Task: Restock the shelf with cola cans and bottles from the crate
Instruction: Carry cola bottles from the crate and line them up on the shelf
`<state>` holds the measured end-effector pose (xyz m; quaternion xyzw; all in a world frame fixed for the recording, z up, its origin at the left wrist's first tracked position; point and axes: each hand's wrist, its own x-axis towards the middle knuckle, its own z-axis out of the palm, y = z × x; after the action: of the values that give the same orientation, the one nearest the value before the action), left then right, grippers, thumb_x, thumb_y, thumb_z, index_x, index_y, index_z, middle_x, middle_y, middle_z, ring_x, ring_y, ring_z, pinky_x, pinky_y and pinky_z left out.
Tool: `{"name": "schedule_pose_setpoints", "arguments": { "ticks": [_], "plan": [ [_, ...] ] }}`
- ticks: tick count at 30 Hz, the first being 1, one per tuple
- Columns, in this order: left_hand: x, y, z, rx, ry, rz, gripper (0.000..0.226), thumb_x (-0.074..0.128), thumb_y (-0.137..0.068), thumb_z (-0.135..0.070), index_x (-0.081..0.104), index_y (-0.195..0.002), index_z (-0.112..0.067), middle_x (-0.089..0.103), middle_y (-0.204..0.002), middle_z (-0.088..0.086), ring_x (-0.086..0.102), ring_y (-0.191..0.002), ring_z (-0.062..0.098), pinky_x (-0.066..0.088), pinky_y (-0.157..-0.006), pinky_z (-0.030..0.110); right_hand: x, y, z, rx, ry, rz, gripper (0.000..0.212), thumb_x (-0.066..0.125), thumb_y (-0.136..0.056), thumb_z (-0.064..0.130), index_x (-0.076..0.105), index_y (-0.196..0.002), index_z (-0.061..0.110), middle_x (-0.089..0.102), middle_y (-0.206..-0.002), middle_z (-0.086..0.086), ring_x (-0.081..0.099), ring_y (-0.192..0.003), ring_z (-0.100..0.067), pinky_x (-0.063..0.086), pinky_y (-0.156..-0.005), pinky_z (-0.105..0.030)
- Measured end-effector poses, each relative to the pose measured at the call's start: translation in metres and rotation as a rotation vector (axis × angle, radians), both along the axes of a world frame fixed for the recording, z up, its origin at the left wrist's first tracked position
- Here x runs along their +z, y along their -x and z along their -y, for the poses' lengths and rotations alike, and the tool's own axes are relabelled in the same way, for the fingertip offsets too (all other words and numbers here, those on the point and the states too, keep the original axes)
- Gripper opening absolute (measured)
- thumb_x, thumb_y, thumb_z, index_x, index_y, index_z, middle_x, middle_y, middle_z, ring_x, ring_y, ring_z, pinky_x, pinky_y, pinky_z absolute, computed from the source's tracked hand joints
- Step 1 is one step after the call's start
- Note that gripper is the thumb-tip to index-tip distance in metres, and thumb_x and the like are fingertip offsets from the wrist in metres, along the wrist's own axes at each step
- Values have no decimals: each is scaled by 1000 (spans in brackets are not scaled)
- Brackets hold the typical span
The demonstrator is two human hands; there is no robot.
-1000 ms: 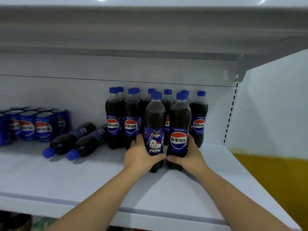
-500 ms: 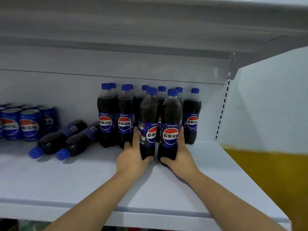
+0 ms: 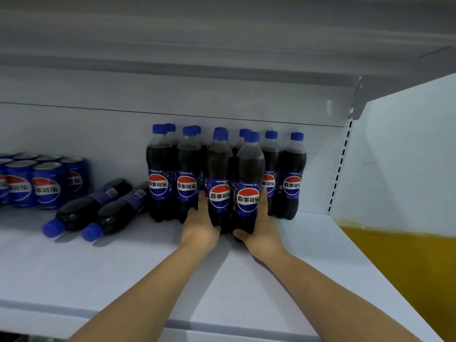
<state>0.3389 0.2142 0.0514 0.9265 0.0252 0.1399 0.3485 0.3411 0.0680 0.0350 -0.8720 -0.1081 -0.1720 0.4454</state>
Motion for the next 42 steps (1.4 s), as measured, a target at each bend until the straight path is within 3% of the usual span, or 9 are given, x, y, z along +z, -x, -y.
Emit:
{"name": "schedule_pose_setpoints", "arguments": {
  "ticks": [4,9,18,25,32,34,38,40,42],
  "plan": [
    [-4,-6,3,41,-69,-9,87,55,-91,-18,-9,-149,-23,36,-145,11,47,-124,29,43,-96,38,0,-13,1,-2,25,-30,118,74,-75,15,-19,-144,38,41,-144,-3,45,-129,-24,40,-104,-37],
    [-4,-6,15,113,-88,-19,91,58,-90,-29,-11,-149,-20,20,-144,16,53,-114,31,45,-89,35,1,-27,-2,-5,57,-24,120,75,-75,19,-22,-142,38,37,-147,-6,41,-131,-25,37,-106,-39],
    [-2,-24,15,155,-201,-23,87,55,-92,-26,-10,-149,-11,30,-141,17,53,-115,33,46,-90,37,-3,-46,-3,6,51,-11,120,76,-75,19,-22,-142,37,43,-143,-5,43,-130,-23,36,-105,-34],
    [-6,-26,15,147,-186,-5,87,54,-93,-23,-12,-148,-11,30,-140,18,53,-115,33,46,-88,37,-8,-54,-4,-19,52,26,121,76,-74,24,-24,-136,48,42,-143,-7,42,-130,-25,37,-106,-38],
    [-3,-14,13,122,-85,-14,87,54,-93,-25,-12,-148,-15,26,-144,16,52,-117,33,45,-89,37,-2,-41,0,3,-21,-32,119,78,-73,29,-17,-145,38,34,-149,-5,35,-136,-23,33,-111,-40],
    [2,-5,12,93,-12,5,88,57,-91,-29,-8,-149,-16,24,-146,16,50,-119,32,44,-90,37,7,-28,10,-15,-73,-61,111,77,-72,36,-4,-148,39,37,-147,-2,37,-134,-21,36,-108,-40],
    [18,13,15,-60,117,151,82,64,-85,-30,13,-147,-16,36,-143,13,53,-114,29,45,-90,36,34,18,38,-145,-261,17,89,72,-80,27,15,-147,36,53,-129,3,50,-118,-12,39,-91,-24],
    [28,25,29,-145,227,234,74,67,-83,-27,26,-143,-15,53,-122,10,58,-94,20,47,-83,30,40,44,51,-231,-295,30,83,68,-83,28,16,-148,32,51,-125,2,49,-115,-10,36,-89,-22],
    [34,47,50,-235,291,287,67,69,-82,-22,34,-139,-14,57,-101,8,55,-82,16,46,-79,29,40,68,64,-306,-311,10,79,67,-84,32,19,-148,29,49,-131,-6,48,-122,-16,37,-93,-25]
  ]
}}
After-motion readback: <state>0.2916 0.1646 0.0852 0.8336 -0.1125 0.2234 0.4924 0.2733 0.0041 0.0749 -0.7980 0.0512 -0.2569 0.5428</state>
